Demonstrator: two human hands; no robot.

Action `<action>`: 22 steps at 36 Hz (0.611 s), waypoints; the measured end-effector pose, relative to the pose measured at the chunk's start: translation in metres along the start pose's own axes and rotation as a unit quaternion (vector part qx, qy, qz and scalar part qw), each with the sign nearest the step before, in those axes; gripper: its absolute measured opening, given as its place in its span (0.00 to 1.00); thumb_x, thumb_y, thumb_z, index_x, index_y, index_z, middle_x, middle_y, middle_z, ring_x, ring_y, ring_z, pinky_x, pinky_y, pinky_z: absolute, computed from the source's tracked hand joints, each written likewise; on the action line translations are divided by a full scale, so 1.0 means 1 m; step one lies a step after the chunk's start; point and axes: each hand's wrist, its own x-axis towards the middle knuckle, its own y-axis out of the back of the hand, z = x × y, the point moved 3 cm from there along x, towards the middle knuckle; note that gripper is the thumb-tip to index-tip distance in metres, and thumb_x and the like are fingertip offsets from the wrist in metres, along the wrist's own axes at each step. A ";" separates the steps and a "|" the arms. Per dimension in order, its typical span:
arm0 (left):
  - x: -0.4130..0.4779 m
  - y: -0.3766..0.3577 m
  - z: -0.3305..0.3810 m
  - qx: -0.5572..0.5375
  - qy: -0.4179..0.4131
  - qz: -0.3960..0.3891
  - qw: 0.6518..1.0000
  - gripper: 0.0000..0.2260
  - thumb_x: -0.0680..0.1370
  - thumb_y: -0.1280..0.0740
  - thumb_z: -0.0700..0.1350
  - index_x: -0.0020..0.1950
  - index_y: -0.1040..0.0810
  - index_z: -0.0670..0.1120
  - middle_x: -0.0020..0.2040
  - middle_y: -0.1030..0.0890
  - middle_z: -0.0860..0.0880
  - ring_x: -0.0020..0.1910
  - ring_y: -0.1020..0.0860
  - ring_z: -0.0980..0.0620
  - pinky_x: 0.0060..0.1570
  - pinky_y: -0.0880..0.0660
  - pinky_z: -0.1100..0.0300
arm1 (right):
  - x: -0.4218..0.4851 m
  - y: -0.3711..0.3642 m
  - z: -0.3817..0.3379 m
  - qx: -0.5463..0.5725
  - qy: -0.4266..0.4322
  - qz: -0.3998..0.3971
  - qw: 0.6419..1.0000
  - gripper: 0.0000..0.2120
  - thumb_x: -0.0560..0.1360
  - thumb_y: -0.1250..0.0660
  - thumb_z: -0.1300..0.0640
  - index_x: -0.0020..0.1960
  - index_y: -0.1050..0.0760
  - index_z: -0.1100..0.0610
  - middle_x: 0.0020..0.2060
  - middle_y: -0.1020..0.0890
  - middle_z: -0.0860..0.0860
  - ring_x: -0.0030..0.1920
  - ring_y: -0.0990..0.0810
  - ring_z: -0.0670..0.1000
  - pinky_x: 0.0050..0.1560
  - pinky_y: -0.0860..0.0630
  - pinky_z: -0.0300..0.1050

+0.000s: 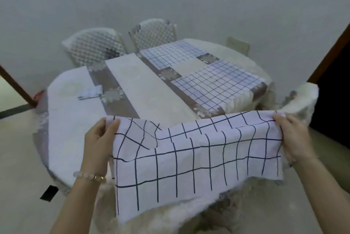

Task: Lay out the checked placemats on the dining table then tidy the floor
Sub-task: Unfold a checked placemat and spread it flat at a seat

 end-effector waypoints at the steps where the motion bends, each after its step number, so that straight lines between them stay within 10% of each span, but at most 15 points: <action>1: 0.008 0.007 -0.005 0.006 0.000 0.009 1.000 0.16 0.77 0.35 0.43 0.40 0.33 0.30 0.36 0.33 0.43 0.36 0.36 0.50 0.34 0.39 0.59 | 0.007 -0.016 -0.004 -0.004 0.004 -0.015 1.000 0.08 0.75 0.35 0.55 0.43 0.20 0.57 0.35 0.22 0.50 0.38 0.25 0.49 0.40 0.26 0.38; 7: 0.040 0.044 -0.035 0.039 0.041 0.078 0.995 0.15 0.78 0.36 0.43 0.41 0.30 0.31 0.36 0.29 0.42 0.37 0.32 0.50 0.32 0.37 0.61 | 0.052 -0.097 -0.010 -0.033 0.018 -0.092 0.995 0.08 0.77 0.37 0.58 0.51 0.23 0.61 0.38 0.22 0.50 0.39 0.24 0.47 0.33 0.25 0.29; 13: 0.061 0.069 -0.043 0.070 0.067 0.171 0.981 0.11 0.78 0.37 0.38 0.38 0.25 0.51 0.37 0.25 0.52 0.36 0.26 0.60 0.32 0.30 0.75 | 0.084 -0.170 -0.020 -0.054 0.009 -0.186 0.981 0.19 0.78 0.38 0.57 0.66 0.30 0.66 0.60 0.24 0.56 0.58 0.26 0.53 0.63 0.31 0.50; 17: 0.081 0.086 -0.056 0.083 0.097 0.232 0.964 0.13 0.78 0.35 0.43 0.62 0.25 0.45 0.53 0.25 0.48 0.55 0.28 0.52 0.54 0.32 0.60 | 0.115 -0.217 -0.026 -0.064 0.020 -0.224 0.972 0.24 0.79 0.39 0.56 0.73 0.38 0.59 0.70 0.32 0.52 0.67 0.32 0.48 0.63 0.36 0.41; 22: 0.100 0.091 -0.079 0.079 0.126 0.285 0.947 0.17 0.77 0.34 0.44 0.66 0.27 0.46 0.46 0.26 0.52 0.51 0.27 0.53 0.50 0.31 0.62 | 0.148 -0.265 -0.030 -0.110 0.047 -0.274 0.954 0.23 0.79 0.39 0.56 0.73 0.38 0.51 0.71 0.32 0.53 0.70 0.33 0.52 0.68 0.38 0.44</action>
